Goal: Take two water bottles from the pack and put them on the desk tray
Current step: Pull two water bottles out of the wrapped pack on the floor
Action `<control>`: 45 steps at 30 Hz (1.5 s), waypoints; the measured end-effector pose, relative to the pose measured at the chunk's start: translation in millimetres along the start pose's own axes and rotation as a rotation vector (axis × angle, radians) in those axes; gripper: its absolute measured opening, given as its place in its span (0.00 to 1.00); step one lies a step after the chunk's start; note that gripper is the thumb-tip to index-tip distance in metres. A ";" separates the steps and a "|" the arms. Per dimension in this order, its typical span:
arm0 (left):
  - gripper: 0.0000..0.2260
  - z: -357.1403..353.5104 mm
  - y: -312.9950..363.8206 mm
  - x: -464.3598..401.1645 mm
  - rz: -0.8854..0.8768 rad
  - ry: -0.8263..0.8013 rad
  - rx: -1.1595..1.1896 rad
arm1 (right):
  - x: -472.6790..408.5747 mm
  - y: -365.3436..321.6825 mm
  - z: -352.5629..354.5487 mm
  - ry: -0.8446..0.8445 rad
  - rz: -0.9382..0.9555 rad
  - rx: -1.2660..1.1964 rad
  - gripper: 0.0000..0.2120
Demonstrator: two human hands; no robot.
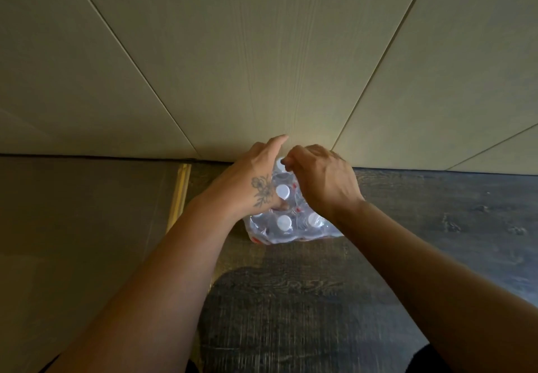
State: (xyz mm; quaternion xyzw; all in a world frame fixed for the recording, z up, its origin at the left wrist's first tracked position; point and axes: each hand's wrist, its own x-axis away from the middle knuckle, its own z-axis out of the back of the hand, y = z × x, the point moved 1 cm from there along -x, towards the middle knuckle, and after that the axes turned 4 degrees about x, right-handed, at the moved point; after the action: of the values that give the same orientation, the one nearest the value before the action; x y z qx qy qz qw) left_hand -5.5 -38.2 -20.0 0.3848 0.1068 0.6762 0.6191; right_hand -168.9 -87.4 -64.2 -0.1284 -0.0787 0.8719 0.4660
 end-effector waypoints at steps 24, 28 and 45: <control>0.59 1.1 -48.2 17.5 0.042 0.004 0.105 | -2.3 -0.3 -0.9 -0.264 0.072 -0.029 0.16; 0.59 2.1 -39.2 13.2 0.055 -0.005 0.222 | -22.5 5.0 45.2 -0.213 0.031 -0.275 0.15; 0.35 -1.2 -12.3 -2.2 -0.161 0.330 0.596 | -56.5 -31.5 172.4 0.020 0.166 -0.686 0.15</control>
State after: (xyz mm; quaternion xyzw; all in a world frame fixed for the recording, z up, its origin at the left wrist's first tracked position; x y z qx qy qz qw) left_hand 2.9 -37.2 -29.3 0.4245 0.4279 0.6176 0.5053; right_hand -165.1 -120.1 117.0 -0.2920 -0.3517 0.8282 0.3242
